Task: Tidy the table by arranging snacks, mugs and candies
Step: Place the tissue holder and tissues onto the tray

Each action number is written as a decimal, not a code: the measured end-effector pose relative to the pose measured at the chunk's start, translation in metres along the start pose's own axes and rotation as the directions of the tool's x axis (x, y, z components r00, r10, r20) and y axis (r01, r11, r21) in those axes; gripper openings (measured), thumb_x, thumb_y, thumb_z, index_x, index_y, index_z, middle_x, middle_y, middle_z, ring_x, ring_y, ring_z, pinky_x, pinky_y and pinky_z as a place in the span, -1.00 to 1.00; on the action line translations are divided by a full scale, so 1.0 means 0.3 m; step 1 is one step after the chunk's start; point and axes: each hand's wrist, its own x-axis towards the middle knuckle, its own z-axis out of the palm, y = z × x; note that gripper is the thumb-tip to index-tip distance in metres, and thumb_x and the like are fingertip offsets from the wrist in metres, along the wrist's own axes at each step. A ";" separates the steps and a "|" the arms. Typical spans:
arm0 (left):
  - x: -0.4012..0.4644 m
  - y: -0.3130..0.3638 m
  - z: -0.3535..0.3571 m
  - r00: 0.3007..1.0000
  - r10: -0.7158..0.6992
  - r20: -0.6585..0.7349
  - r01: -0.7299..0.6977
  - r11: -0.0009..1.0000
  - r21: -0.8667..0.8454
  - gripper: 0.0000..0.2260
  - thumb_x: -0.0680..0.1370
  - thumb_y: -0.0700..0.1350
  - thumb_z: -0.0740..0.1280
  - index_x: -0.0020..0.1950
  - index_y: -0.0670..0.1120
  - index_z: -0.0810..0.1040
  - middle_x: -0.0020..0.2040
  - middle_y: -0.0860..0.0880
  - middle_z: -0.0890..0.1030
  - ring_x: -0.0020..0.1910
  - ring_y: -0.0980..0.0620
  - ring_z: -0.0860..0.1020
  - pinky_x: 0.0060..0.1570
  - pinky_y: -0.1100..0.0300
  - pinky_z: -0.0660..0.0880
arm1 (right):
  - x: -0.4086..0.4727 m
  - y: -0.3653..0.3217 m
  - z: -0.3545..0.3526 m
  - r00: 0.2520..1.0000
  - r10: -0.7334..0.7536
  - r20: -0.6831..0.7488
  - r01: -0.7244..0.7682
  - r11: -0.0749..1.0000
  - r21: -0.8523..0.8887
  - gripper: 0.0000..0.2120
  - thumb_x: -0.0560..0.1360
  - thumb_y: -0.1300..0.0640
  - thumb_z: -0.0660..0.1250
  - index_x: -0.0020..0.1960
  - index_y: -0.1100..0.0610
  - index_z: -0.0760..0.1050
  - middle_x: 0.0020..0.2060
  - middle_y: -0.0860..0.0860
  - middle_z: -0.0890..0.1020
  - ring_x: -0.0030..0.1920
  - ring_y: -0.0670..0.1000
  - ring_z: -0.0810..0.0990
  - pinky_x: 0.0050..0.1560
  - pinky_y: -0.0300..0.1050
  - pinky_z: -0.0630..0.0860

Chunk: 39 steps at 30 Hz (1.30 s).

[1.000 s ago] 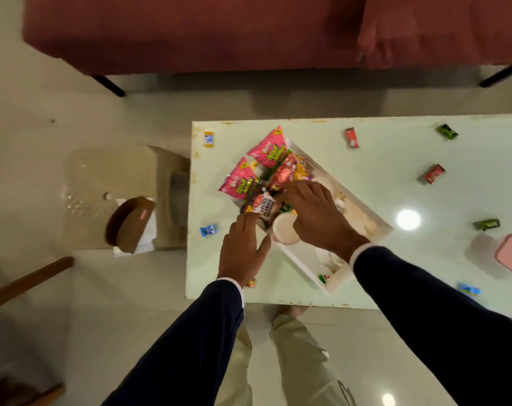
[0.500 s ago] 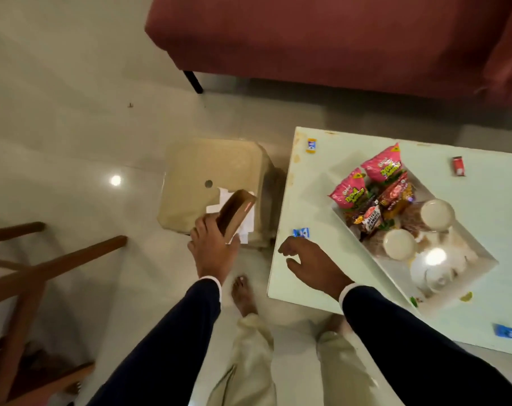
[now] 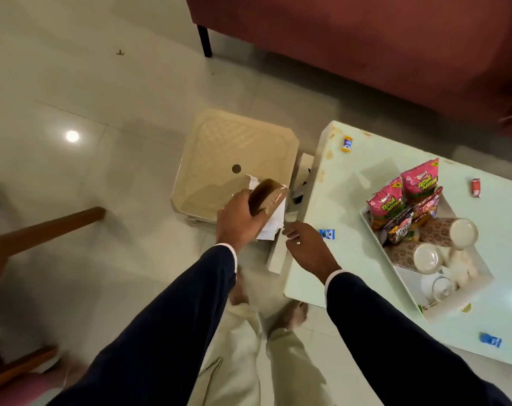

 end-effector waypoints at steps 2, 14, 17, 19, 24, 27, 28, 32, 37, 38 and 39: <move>-0.019 -0.034 -0.055 0.997 -0.061 0.056 0.075 0.952 -0.296 -0.64 0.49 0.10 0.44 0.23 0.02 0.51 0.09 0.05 0.64 0.10 0.00 0.63 0.03 0.09 0.60 | 0.021 -0.014 0.013 0.999 0.008 -0.043 -0.009 1.000 -0.012 -0.73 0.51 0.31 0.29 0.19 0.14 0.51 0.13 0.04 0.51 0.14 0.07 0.55 0.23 -0.03 0.50; -0.327 -0.394 -0.254 0.908 -0.412 0.074 0.337 0.614 -0.713 -0.78 0.57 -0.06 0.41 0.20 0.00 0.53 0.11 -0.02 0.66 0.06 0.01 0.66 -0.16 0.18 0.61 | 0.267 -0.091 0.184 0.923 0.355 -0.152 -0.298 0.905 0.303 0.02 0.29 -0.12 0.62 0.50 0.18 0.09 0.44 0.12 0.30 0.46 0.20 0.33 0.43 0.22 0.38; -0.382 -0.420 -0.238 0.904 -0.417 0.099 0.360 0.613 -0.704 -0.83 0.56 -0.11 0.42 0.12 0.06 0.54 0.03 0.01 0.69 -0.04 0.04 0.70 -0.22 0.22 0.62 | 0.291 -0.072 0.185 0.928 0.331 -0.172 -0.284 0.925 0.251 -0.04 0.30 -0.03 0.63 0.48 0.18 0.15 0.44 0.14 0.36 0.44 0.21 0.38 0.40 0.23 0.42; -0.398 -0.417 -0.220 0.905 -0.408 0.118 0.369 0.618 -0.695 -0.82 0.56 -0.13 0.43 0.12 0.05 0.54 0.03 0.00 0.69 -0.06 0.06 0.71 -0.22 0.22 0.63 | 0.287 -0.052 0.169 0.929 0.321 -0.184 -0.269 0.927 0.260 -0.10 0.31 -0.03 0.63 0.47 0.17 0.23 0.41 0.12 0.44 0.40 0.19 0.44 0.38 0.21 0.46; -0.390 -0.381 -0.173 0.922 -0.356 0.154 0.360 0.639 -0.680 -0.75 0.55 -0.11 0.44 0.19 0.02 0.52 0.08 -0.01 0.68 -0.02 0.07 0.70 -0.15 0.17 0.66 | 0.250 -0.016 0.121 0.916 0.316 -0.248 -0.243 0.928 0.284 -0.30 0.37 0.06 0.60 0.39 0.16 0.36 0.33 0.12 0.54 0.31 0.18 0.51 0.30 0.14 0.52; -0.380 -0.355 -0.150 0.934 -0.313 0.171 0.342 0.653 -0.676 -0.75 0.54 -0.08 0.46 0.19 0.04 0.53 0.06 0.01 0.69 0.00 0.08 0.69 -0.15 0.19 0.65 | 0.217 0.010 0.077 0.921 0.336 -0.199 -0.254 0.901 0.351 -0.39 0.38 0.15 0.59 0.35 0.17 0.43 0.27 0.11 0.58 0.26 0.17 0.54 0.28 0.14 0.54; -0.376 -0.350 -0.145 0.937 -0.300 0.177 0.338 0.658 -0.673 -0.76 0.54 -0.08 0.46 0.18 0.05 0.54 0.05 0.02 0.70 0.00 0.08 0.69 -0.16 0.20 0.65 | 0.202 0.021 0.061 0.920 0.357 -0.164 -0.266 0.873 0.410 -0.44 0.37 0.18 0.58 0.31 0.19 0.47 0.25 0.12 0.60 0.24 0.18 0.56 0.26 0.17 0.56; -0.397 -0.280 -0.135 0.943 -0.257 0.212 0.332 0.667 -0.667 -0.73 0.48 -0.01 0.51 0.14 0.08 0.58 0.03 0.06 0.71 0.02 0.04 0.69 -0.11 0.12 0.64 | 0.065 0.063 -0.059 0.932 0.358 -0.049 -0.258 0.754 0.605 -0.69 0.40 0.26 0.54 0.08 0.37 0.59 0.12 0.25 0.68 0.13 0.25 0.66 0.05 0.11 0.62; -0.489 -0.104 -0.132 0.957 -0.177 0.231 0.289 0.683 -0.671 -0.63 0.34 0.12 0.55 0.11 0.15 0.63 0.03 0.12 0.72 -0.02 0.13 0.69 -0.19 0.29 0.61 | -0.175 0.093 -0.270 0.968 0.250 0.026 -0.194 0.677 0.710 -0.75 0.43 0.29 0.51 0.11 0.29 0.64 0.12 0.25 0.70 -0.01 0.16 0.70 0.02 0.13 0.63; -0.505 -0.065 -0.122 0.958 -0.155 0.242 0.280 0.697 -0.660 -0.60 0.35 0.11 0.57 0.15 0.12 0.62 0.03 0.11 0.72 -0.01 0.13 0.69 -0.17 0.29 0.61 | -0.219 0.103 -0.316 0.976 0.216 0.037 -0.176 0.672 0.719 -0.74 0.45 0.29 0.49 0.13 0.28 0.64 0.12 0.23 0.70 -0.01 0.15 0.70 0.01 0.13 0.64; -0.529 -0.009 -0.111 0.959 -0.128 0.251 0.265 0.717 -0.645 -0.57 0.35 0.11 0.57 0.18 0.09 0.60 0.03 0.10 0.73 0.00 0.11 0.70 -0.16 0.27 0.62 | -0.277 0.111 -0.374 0.984 0.174 0.035 -0.144 0.668 0.730 -0.73 0.45 0.28 0.49 0.14 0.26 0.64 0.12 0.21 0.70 0.00 0.13 0.71 -0.03 0.09 0.66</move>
